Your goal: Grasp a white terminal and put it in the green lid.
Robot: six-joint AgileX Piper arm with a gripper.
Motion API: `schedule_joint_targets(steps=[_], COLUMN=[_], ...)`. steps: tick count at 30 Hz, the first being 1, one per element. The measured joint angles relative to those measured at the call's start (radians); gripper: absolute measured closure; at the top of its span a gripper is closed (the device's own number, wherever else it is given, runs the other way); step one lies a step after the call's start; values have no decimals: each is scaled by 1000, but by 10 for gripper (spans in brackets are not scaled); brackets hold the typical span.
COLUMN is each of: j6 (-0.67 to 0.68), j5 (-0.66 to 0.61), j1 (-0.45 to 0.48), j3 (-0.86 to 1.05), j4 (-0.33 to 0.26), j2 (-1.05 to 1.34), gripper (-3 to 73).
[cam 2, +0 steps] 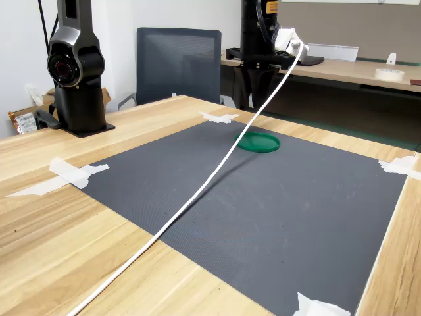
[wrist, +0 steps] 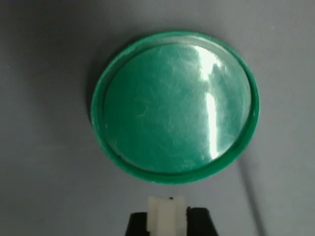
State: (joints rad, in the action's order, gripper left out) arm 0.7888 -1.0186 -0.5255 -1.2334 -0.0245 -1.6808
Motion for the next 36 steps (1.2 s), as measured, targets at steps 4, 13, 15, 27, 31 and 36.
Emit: schedule_joint_targets(steps=[4, 13, 15, 27, 31, 36], j6=[20, 27, 27, 27, 22, -15], j5=[12, 27, 21, 28, 44, 92], j1=[0, 0, 0, 0, 1, 1], j3=[0, 0, 0, 25, 119, 255], j4=[-11, -31, -31, -94, -97, -52], j2=[-13, -13, -11, 135, 213, 277], gripper=[427, 257, 255, 255, 255, 255])
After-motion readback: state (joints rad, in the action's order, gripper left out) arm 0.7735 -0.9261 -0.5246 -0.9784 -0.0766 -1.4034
